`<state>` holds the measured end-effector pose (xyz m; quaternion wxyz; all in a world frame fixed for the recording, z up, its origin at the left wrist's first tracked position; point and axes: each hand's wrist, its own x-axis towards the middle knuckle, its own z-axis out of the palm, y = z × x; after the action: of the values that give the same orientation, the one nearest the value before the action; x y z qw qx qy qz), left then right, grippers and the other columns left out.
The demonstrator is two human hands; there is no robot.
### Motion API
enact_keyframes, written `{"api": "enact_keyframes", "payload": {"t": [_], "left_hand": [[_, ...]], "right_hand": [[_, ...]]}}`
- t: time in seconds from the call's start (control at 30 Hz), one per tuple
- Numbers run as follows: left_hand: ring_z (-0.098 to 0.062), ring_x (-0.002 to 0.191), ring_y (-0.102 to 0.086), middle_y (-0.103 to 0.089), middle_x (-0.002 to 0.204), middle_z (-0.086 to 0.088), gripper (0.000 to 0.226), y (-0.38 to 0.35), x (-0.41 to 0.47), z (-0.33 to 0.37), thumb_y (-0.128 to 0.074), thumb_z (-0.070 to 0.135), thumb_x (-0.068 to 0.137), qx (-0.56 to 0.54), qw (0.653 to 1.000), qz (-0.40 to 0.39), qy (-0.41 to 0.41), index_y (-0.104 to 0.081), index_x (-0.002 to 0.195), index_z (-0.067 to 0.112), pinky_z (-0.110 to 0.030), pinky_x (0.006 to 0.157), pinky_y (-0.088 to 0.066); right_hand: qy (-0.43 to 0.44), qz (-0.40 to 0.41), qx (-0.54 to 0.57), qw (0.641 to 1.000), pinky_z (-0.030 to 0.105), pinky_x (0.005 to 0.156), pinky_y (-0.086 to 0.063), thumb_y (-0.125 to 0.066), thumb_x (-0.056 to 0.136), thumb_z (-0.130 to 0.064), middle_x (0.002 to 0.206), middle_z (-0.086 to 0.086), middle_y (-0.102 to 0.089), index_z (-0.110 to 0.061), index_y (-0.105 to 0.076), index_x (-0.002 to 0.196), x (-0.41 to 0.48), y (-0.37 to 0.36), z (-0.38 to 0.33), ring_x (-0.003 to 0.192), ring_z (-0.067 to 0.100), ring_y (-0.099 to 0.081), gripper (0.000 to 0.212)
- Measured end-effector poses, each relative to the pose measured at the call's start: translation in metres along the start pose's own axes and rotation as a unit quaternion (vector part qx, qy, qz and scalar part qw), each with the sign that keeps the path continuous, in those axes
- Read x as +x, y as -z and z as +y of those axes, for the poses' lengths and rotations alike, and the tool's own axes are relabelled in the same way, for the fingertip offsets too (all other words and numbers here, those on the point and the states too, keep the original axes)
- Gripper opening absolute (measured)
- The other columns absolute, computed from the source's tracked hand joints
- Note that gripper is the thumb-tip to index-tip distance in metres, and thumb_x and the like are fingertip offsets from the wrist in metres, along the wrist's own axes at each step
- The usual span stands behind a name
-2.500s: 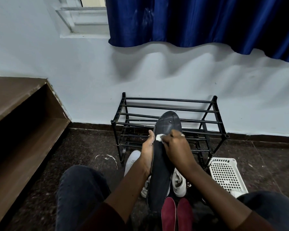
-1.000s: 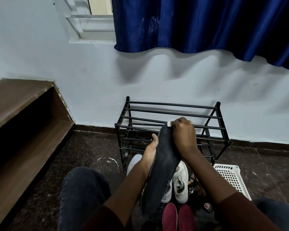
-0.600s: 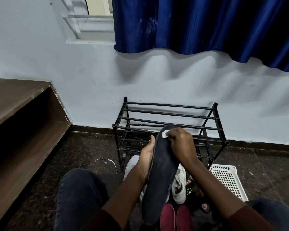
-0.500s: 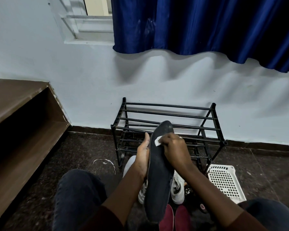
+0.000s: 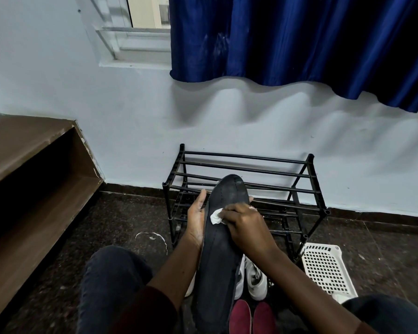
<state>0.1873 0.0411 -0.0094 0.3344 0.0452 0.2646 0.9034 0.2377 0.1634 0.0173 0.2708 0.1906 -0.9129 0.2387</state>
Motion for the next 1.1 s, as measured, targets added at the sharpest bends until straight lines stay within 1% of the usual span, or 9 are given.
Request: {"api": "enact_keyframes", "payload": {"t": [0.07, 0.17, 0.27, 0.4, 0.53, 0.67, 0.77, 0.83, 1.1], "left_hand": [[-0.031, 0.091, -0.068, -0.069, 0.103, -0.022, 0.063, -0.006, 0.0, 0.0, -0.075, 0.048, 0.069, 0.011, 1.0, 0.012, -0.008, -0.07, 0.105, -0.004, -0.036, 0.079, -0.056], [-0.03, 0.096, -0.066, -0.068, 0.107, -0.021, 0.072, -0.012, 0.004, -0.003, -0.038, 0.061, 0.084, 0.037, 0.998, 0.056, 0.013, -0.07, 0.105, 0.0, -0.036, 0.085, -0.055], [-0.031, 0.105, -0.062, -0.064, 0.114, -0.02, 0.076, -0.014, 0.007, -0.007, -0.028, 0.063, 0.09, 0.05, 0.995, 0.082, 0.02, -0.067, 0.112, 0.002, -0.038, 0.096, -0.047], [-0.024, 0.084, -0.069, -0.072, 0.091, -0.013, 0.059, -0.018, 0.007, -0.013, -0.039, 0.052, 0.087, 0.06, 0.995, 0.077, 0.012, -0.074, 0.096, 0.005, -0.03, 0.076, -0.056], [-0.025, 0.085, -0.069, -0.07, 0.093, -0.014, 0.055, -0.019, 0.009, -0.015, -0.043, 0.049, 0.086, 0.067, 0.993, 0.094, 0.002, -0.072, 0.099, 0.004, -0.03, 0.076, -0.055], [-0.025, 0.082, -0.069, -0.071, 0.09, -0.014, 0.059, -0.019, 0.01, -0.011, -0.036, 0.051, 0.094, 0.041, 0.993, 0.109, -0.003, -0.074, 0.096, 0.005, -0.029, 0.074, -0.056], [-0.029, 0.087, -0.066, -0.067, 0.095, -0.017, 0.066, -0.012, 0.009, -0.009, -0.036, 0.057, 0.091, 0.026, 0.992, 0.122, -0.004, -0.067, 0.106, 0.001, -0.033, 0.078, -0.053], [-0.029, 0.085, -0.067, -0.068, 0.093, -0.018, 0.071, -0.012, 0.007, -0.01, -0.031, 0.059, 0.093, 0.025, 0.991, 0.129, -0.003, -0.07, 0.102, 0.0, -0.033, 0.076, -0.055], [-0.023, 0.083, -0.071, -0.072, 0.092, -0.013, 0.066, -0.018, 0.005, -0.019, -0.03, 0.052, 0.094, 0.043, 0.991, 0.124, -0.017, -0.075, 0.093, 0.004, -0.028, 0.072, -0.058]], "right_hand": [[0.0, -0.001, -0.006, 1.0, 0.021, 0.06, -0.041, -0.08, 0.057, 0.007, 0.076, 0.002, -0.069, -0.012, -0.075, 0.075, 0.0, 0.0, 0.0, 0.062, 0.02, -0.064, 0.026], [-0.009, -0.001, -0.015, 1.0, 0.023, 0.054, -0.046, -0.082, 0.055, 0.006, 0.075, 0.002, -0.068, -0.012, -0.074, 0.074, 0.0, -0.003, 0.004, 0.06, 0.02, -0.064, 0.026], [-0.008, 0.002, -0.04, 0.999, 0.023, 0.05, -0.048, -0.081, 0.055, 0.009, 0.071, 0.008, -0.066, -0.006, -0.073, 0.07, 0.001, -0.004, 0.005, 0.058, 0.025, -0.062, 0.023], [-0.094, 0.045, -0.078, 0.992, 0.029, 0.052, -0.05, -0.072, 0.057, 0.013, 0.072, 0.016, -0.063, -0.001, -0.068, 0.069, 0.022, 0.002, 0.023, 0.06, 0.032, -0.06, 0.018], [-0.19, 0.071, -0.076, 0.976, 0.034, 0.054, -0.049, -0.064, 0.064, 0.016, 0.074, 0.022, -0.06, 0.002, -0.066, 0.073, 0.041, 0.001, 0.024, 0.059, 0.036, -0.059, 0.016], [-0.161, 0.017, -0.044, 0.986, 0.03, 0.054, -0.046, -0.06, 0.076, 0.007, 0.084, 0.02, -0.06, 0.001, -0.065, 0.079, 0.034, -0.008, 0.012, 0.063, 0.033, -0.059, 0.009], [-0.099, -0.023, -0.036, 0.994, 0.027, 0.052, -0.045, -0.063, 0.074, 0.003, 0.078, 0.013, -0.059, -0.004, -0.067, 0.076, 0.019, -0.017, 0.004, 0.061, 0.031, -0.058, 0.009], [-0.085, -0.022, -0.034, 0.996, 0.028, 0.052, -0.047, -0.064, 0.071, 0.004, 0.077, 0.013, -0.059, -0.006, -0.068, 0.076, 0.016, -0.02, 0.006, 0.062, 0.031, -0.059, 0.012], [-0.204, 0.076, -0.079, 0.973, 0.037, 0.057, -0.052, -0.066, 0.059, 0.017, 0.077, 0.023, -0.062, 0.003, -0.066, 0.075, 0.036, -0.013, 0.018, 0.057, 0.037, -0.06, 0.021]]}}
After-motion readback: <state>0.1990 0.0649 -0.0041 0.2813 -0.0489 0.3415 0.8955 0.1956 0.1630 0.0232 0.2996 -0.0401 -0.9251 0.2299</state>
